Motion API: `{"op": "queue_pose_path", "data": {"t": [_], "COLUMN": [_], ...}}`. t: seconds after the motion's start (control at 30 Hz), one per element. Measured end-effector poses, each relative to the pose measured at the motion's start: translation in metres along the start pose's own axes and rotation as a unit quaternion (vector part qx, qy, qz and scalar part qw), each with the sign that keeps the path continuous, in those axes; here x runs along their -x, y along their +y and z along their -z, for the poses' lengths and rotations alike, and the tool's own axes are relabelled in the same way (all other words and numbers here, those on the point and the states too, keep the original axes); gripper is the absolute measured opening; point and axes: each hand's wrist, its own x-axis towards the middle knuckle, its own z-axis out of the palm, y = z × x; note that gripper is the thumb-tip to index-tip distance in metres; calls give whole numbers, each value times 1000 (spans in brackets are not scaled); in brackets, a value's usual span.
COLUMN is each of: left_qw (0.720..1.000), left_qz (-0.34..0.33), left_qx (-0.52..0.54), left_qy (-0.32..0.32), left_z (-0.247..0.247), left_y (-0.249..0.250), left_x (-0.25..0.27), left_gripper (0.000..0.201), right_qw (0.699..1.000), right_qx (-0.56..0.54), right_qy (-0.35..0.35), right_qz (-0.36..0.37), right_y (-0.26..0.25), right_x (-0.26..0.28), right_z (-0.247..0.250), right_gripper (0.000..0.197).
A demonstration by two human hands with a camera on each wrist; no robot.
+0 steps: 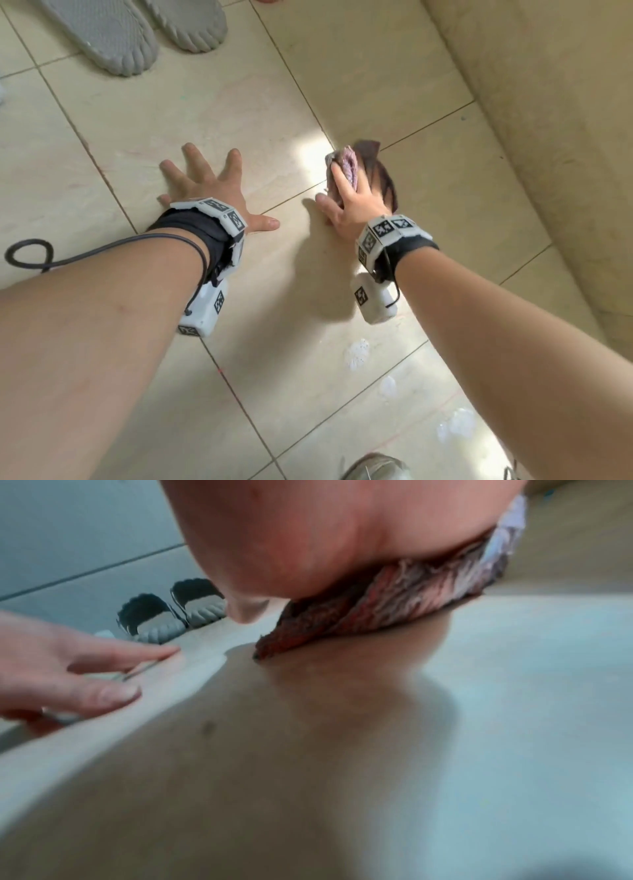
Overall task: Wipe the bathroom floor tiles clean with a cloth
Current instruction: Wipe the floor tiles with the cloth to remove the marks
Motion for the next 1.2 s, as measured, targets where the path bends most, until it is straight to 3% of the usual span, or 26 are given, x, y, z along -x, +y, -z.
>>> {"op": "queue_pose_path", "data": {"t": [0.13,0.27,0.37,0.43,0.5,0.63,0.83,0.97,1.07,1.2], "left_qw": [1000,1000,1000,1000,1000,1000,999,999,999,999], "left_qz": [12,15,16,20,17,5,-37,11,-5,-19], "left_qx": [7,6,3,1,2,0,-6,31,21,28], "left_qy": [-12,-7,-5,-3,0,2,16,26,30,28], "left_z": [5,2,1,2,2,3,6,2,0,1], "left_y": [6,9,9,9,9,8,-28,-74,-88,-90], "left_x": [2,-1,-2,-3,-2,-2,-2,-4,-6,-9], "left_gripper": [128,129,129,130,130,130,112,116,120,122], "right_qw": [991,986,999,998,995,995,999,996,996,986], "right_qx": [79,24,-1,27,56,80,23,54,68,121], "right_qy": [74,106,40,8,5,15,35,68,60,27], "right_qz": [-80,-125,-35,48,80,52,-14,-4,14,108], "right_y": [59,35,-15,-33,-29,6,-42,-84,-122,-173], "right_x": [-9,-62,-63,-35,3,16,-61,-98,-107,-91], "right_z": [23,50,36,12,-10,-18,29,40,44,24], "right_gripper": [72,81,83,76,71,66,75,85,84,78]}}
